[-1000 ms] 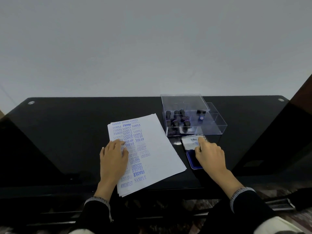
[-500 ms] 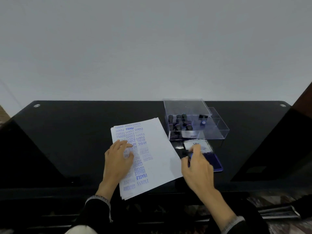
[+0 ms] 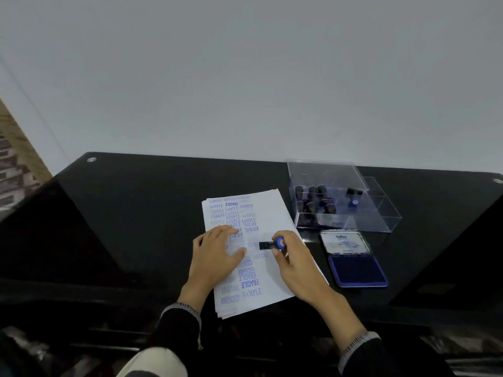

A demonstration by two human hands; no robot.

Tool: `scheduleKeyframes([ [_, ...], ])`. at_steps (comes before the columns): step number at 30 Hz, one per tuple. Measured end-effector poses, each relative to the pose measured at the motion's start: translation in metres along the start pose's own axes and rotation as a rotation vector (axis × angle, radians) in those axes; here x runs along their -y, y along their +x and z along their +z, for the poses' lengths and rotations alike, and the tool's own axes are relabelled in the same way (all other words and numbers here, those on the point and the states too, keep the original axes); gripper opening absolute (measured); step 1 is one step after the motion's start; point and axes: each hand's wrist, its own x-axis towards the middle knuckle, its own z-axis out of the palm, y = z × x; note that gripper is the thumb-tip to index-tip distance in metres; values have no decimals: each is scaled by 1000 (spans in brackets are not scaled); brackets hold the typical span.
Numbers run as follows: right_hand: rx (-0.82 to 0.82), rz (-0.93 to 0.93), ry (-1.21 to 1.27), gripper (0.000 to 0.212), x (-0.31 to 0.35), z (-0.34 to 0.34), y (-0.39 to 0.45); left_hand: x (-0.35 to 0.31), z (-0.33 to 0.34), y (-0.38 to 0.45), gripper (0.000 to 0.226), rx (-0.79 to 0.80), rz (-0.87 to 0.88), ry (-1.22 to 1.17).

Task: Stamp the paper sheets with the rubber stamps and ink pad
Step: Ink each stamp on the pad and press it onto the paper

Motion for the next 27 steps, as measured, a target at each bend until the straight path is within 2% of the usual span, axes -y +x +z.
scheduleKeyframes([
  [3,70,-32,-24,13,-1,-2,1,1,1,0,46,-10,-8,-13],
  [6,113,-43,-22,5,-2,0,0,2,1,0,43,-29,-11,-31],
  [17,137,-54,-123,23,-3,15,3,4,3,0,43,-32,-6,-35],
  [27,121,-95,-202,15,-4,20,5,3,2,-1,42,-36,-8,-42],
])
